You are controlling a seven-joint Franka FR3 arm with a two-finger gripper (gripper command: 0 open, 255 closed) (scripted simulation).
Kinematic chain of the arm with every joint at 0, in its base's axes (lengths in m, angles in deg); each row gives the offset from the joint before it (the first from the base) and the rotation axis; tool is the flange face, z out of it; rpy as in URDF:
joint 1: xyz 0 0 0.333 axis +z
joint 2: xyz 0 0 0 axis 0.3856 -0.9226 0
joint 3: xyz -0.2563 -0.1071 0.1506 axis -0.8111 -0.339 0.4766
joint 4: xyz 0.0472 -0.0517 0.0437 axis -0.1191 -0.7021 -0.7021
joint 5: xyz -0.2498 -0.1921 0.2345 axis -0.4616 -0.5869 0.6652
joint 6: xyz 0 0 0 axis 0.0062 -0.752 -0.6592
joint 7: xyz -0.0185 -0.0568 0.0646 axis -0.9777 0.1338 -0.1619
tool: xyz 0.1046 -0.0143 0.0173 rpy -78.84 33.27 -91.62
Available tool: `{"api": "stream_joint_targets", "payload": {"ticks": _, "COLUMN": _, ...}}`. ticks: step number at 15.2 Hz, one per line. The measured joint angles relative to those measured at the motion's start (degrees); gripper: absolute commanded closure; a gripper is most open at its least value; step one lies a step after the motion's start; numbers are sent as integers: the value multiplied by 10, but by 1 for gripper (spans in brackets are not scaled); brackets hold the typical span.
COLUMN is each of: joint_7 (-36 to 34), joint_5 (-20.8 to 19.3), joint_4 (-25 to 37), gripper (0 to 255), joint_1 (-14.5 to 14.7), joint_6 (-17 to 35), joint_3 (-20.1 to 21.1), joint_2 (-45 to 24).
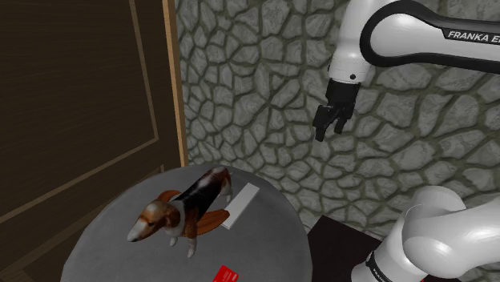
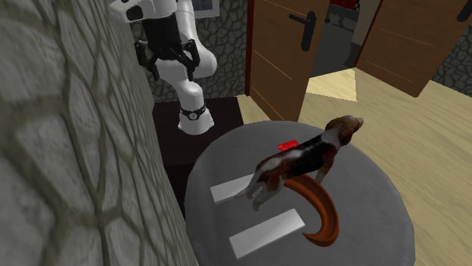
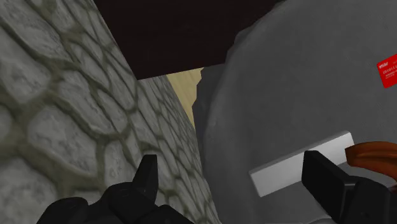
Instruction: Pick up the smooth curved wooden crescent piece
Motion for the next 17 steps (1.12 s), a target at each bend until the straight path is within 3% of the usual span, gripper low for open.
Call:
{"api": "stream_joint_targets", "payload": {"ticks": 10, "joint_7": 5, "joint_5": 38, "joint_4": 11, "gripper": 0, "joint_1": 39, "joint_6": 101, "joint_3": 32, "joint_2": -126}}
{"api": "stream_joint_targets", "payload": {"ticks": 17, "joint_7": 12, "joint_5": 62, "joint_4": 72, "gripper": 0, "joint_1": 69, "joint_6": 166, "joint_3": 62, "joint_2": -260}}
